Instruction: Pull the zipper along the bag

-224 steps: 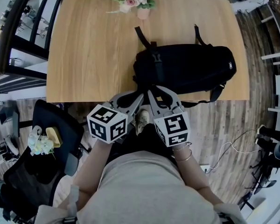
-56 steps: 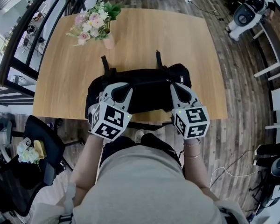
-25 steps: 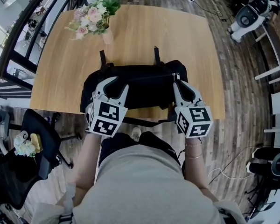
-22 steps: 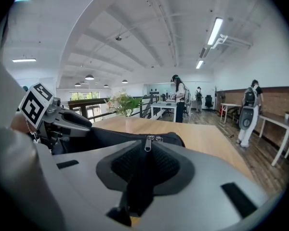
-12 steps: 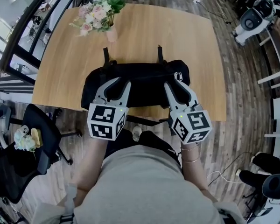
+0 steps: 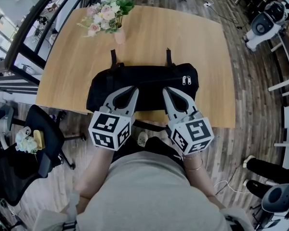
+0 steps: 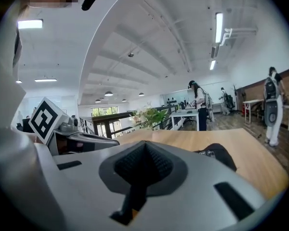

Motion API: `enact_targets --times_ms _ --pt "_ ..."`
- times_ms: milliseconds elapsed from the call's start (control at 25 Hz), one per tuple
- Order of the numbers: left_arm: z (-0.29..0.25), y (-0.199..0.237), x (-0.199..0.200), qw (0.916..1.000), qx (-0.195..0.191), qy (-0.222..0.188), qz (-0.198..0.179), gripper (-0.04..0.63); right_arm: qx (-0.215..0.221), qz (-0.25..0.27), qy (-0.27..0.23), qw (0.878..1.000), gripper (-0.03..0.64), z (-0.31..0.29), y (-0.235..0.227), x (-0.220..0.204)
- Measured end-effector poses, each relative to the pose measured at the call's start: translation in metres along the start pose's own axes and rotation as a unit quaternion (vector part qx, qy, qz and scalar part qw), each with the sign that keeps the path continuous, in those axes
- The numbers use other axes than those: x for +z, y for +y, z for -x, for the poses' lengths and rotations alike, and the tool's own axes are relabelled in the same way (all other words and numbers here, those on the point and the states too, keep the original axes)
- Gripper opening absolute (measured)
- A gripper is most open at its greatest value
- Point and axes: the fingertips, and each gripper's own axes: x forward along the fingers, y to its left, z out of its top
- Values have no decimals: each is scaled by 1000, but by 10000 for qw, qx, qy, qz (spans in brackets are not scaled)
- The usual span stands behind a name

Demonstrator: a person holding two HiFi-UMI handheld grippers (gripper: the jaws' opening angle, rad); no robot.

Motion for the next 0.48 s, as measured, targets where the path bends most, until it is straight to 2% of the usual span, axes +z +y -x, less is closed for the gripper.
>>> enact_targets --times_ms 120,280,480 --pt "2 -5 -4 10000 -6 51 -15 35 183 -34 -29 9998 6 -2 8 -2" --pt "4 -8 -13 9998 59 187 0 34 367 -163 186 9990 6 -5 24 -11" --pt "5 -2 -21 9992 175 364 1 32 515 112 516 9973 6 -12 37 -23"
